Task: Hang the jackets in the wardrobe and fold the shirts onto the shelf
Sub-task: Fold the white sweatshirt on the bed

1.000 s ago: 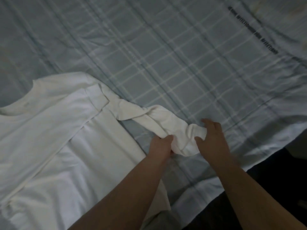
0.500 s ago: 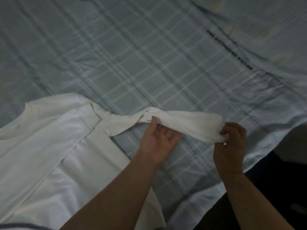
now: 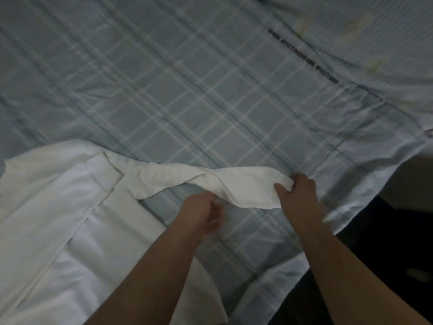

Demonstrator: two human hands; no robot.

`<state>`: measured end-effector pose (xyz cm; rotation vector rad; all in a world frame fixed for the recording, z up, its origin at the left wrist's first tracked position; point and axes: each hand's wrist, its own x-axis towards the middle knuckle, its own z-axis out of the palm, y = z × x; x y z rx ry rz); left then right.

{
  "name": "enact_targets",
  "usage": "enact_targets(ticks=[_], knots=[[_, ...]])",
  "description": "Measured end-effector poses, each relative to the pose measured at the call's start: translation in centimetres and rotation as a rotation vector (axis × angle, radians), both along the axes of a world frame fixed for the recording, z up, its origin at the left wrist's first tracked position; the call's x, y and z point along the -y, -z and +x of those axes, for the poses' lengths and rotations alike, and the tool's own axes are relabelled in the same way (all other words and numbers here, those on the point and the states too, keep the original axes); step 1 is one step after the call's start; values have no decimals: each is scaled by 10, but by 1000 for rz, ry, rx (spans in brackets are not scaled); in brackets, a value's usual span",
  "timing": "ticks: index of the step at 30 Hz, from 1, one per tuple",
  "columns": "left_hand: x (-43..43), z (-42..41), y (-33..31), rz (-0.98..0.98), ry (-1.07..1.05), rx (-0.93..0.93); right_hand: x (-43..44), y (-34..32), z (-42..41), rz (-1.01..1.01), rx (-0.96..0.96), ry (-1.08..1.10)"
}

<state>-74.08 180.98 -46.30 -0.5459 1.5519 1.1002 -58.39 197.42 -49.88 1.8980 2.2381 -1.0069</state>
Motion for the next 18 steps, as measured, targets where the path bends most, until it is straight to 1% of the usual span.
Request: enact_targets(ticks=[1, 2, 3, 4, 5, 6, 7, 8, 9, 11, 13, 16, 17, 18], knots=[[3, -5, -6, -46, 159, -244, -3, 3, -3, -6, 34, -27], [5, -12, -10, -58, 333, -543, -7, 6, -7, -13, 58, -30], [5, -20, -11, -31, 498, -836, -11, 5, -11, -27, 74, -22], [1, -29, -12, 15, 638, -1090, -16, 4, -14, -51, 76, -8], [-7, -40, -9, 64, 753, -1254, -19, 1, -16, -86, 63, 3], [-16, -52, -3, 109, 837, -1335, -22, -4, -17, -116, 30, 13], [-26, -62, 5, 143, 897, -1345, -24, -9, -17, -131, -23, 29], [-35, -71, 12, 158, 969, -1291, -26, -16, -15, -130, -95, 51], [-44, -79, 17, 160, 1057, -1198, -26, -22, -13, -112, -159, 68], [-57, -87, 25, 130, 1256, -1045, -26, -36, -9, -35, -242, 70], [-67, -92, 22, 113, 1401, -972, -26, -46, -6, 33, -319, 89], [-78, -99, 12, 99, 1566, -822, -29, -52, -5, 93, -383, 135], [-80, -101, 8, 89, 1628, -791, -32, -52, -6, 100, -386, 148], [-83, -104, 5, 71, 1649, -814, -35, -50, -7, 102, -383, 158]])
